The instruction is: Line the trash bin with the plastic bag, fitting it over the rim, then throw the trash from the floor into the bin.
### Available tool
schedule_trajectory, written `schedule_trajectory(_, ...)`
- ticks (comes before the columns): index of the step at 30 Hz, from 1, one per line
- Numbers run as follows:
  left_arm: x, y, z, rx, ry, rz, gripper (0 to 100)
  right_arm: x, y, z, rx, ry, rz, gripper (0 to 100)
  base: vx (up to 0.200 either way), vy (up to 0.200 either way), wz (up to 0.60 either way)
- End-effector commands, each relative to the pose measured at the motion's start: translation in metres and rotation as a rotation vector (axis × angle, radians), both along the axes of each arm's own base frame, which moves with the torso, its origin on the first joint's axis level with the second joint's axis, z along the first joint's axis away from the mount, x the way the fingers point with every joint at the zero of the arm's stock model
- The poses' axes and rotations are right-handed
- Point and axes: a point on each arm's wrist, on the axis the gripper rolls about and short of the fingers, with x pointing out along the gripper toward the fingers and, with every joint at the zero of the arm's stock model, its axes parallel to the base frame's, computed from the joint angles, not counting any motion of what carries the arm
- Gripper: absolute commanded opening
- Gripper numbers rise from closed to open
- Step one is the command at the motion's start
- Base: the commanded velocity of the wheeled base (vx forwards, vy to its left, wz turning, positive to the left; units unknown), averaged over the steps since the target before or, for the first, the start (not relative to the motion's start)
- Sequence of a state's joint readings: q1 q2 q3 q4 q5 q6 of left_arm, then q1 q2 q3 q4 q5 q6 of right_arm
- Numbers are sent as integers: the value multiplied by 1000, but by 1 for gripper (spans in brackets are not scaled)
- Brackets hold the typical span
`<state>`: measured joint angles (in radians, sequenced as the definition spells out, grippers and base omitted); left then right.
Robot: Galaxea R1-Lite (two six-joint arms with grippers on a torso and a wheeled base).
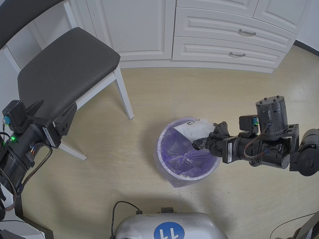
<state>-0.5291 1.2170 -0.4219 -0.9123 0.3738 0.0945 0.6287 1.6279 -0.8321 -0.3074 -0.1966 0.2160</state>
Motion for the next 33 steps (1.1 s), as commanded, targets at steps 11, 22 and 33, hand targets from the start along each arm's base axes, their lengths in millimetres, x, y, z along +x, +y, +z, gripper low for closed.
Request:
schedule_trajectory(11, 1, 0, -1, 6, 6, 1, 100, 16, 16, -32, -57, 81, 12, 0, 0, 0, 0)
schedule_trajectory(22, 1, 5, -11, 92, 19, 35, 100, 15, 15, -31, -55, 79, 12, 0, 0, 0, 0)
schedule_trajectory(33, -1, 6, -9, 86, 10, 35, 100, 16, 16, -34, -63, 86, 11, 0, 0, 0, 0)
